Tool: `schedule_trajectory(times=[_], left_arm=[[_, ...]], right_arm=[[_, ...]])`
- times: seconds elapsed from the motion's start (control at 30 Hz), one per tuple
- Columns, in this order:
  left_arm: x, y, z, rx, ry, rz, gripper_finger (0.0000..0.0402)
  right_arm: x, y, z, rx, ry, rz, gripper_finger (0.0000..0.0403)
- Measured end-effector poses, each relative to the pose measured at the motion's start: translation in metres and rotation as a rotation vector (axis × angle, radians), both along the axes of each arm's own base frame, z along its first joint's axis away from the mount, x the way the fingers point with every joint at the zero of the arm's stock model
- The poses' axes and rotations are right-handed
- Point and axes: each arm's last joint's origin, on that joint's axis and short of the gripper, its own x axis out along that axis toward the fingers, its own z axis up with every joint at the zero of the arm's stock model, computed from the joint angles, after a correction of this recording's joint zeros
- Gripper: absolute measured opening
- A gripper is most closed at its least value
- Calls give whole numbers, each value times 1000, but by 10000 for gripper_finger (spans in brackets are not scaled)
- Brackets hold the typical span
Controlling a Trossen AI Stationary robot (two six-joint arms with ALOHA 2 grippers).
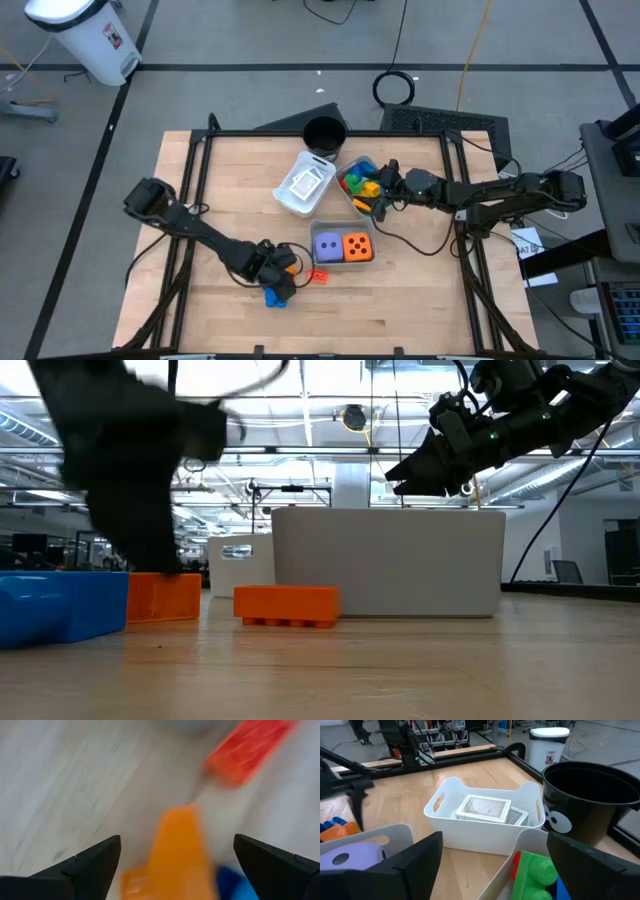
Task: Pick & Place Toys
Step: Put the orange game piece into the top gray bin
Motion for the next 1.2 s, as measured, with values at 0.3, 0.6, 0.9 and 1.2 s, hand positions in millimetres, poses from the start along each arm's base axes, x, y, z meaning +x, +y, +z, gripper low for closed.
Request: schedule_trajectory(times=[0.3, 0.6, 0.9, 1.2], left_arm=[[2, 7, -30, -26, 169, 83, 384], [-1, 10, -25, -47, 186, 108, 233], [-4, 21, 24, -28, 5, 40, 159], [4, 23, 72, 133, -367, -75, 159]], right_arm=[[0, 0, 0, 0, -1, -1, 329], [0, 0, 0, 0, -1, -1, 329], [0, 0, 0, 1, -3, 1, 329], [3, 8, 4, -3, -43, 53, 329]])
